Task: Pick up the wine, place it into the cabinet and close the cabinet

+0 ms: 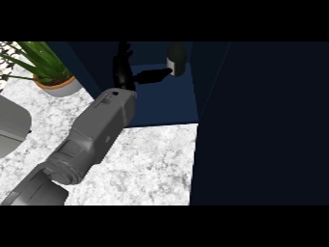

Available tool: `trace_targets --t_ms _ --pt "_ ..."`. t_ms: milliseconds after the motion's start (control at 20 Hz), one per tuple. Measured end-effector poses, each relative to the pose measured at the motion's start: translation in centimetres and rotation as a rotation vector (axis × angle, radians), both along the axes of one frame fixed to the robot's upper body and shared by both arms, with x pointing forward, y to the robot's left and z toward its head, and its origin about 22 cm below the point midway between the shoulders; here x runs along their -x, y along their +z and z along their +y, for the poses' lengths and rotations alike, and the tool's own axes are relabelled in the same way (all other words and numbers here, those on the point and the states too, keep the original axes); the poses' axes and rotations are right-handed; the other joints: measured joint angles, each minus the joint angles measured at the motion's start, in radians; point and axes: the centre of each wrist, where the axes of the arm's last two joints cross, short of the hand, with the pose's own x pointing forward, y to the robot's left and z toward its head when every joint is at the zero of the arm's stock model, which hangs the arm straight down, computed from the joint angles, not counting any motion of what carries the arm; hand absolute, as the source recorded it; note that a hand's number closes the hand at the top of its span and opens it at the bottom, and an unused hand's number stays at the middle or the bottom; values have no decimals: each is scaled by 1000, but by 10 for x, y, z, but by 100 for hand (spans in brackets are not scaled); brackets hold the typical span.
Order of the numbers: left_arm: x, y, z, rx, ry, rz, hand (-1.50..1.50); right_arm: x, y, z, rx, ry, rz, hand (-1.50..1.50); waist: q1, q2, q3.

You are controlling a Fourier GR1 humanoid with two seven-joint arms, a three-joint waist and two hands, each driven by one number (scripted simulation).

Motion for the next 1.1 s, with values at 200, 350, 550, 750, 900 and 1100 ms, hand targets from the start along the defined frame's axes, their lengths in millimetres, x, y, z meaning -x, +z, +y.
trace_targets --t_ms 200,350,550,750,900,1100 --pt "-1 0 2 -11 7 -3 -150 3 -2 1 -5 15 7 -150 -5 1 0" --pt "-1 0 2 -7 -5 -19 -150 3 -1 1 -6 15 5 -150 -5 2 0" --pt "-1 1 1 4 -73 -61 -150 3 -2 0 0 17 5 -150 -3 4 0" --pt "0 2 -4 20 -141 -110 -150 3 -2 -1 -2 5 9 -150 10 2 -1" --pt "1 5 -8 60 -190 -133 -150 4 -2 -1 -5 0 15 -150 18 0 -3" --pt "2 8 -14 116 -227 -188 -150 6 -6 -4 1 -3 13 -150 31 -6 -2"
